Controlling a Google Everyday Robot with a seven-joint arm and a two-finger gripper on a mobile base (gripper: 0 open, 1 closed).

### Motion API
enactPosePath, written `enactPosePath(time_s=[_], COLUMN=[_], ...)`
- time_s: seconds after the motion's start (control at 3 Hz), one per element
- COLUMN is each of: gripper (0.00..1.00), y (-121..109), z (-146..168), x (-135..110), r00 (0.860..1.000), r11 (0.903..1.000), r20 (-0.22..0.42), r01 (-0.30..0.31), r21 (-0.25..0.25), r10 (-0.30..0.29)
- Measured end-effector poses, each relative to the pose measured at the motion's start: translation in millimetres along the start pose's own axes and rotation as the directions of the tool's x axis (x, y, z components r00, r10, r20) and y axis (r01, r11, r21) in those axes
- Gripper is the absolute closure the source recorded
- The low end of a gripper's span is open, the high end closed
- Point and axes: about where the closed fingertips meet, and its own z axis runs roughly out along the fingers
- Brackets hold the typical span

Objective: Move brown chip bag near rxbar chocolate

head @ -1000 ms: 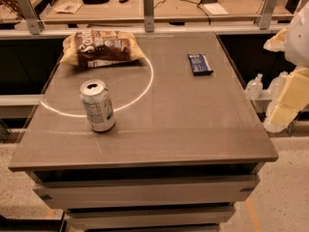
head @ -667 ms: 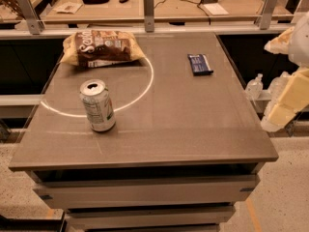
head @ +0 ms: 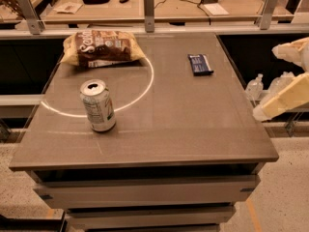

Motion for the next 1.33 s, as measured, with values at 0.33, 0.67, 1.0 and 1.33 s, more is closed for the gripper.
enactPosePath(time_s=[0.33, 0.67, 1.0, 1.33], gripper=[0.0, 0.0, 0.0, 0.0], y=[-21.2, -38.5, -54.3, -69.6], z=[18.3, 43.0, 79.9, 109.7], x=[-22.5, -50.2, -78.0, -94.3], r00=[0.991, 0.981, 0.981, 0.985], r11=[0.995, 0.9884, 0.9875, 0.9906], r20=[0.091, 0.117, 0.116, 0.101], r01=[-0.099, -0.151, -0.156, -0.137], r21=[0.01, -0.01, -0.025, -0.009], r10=[0.098, 0.152, 0.158, 0.137])
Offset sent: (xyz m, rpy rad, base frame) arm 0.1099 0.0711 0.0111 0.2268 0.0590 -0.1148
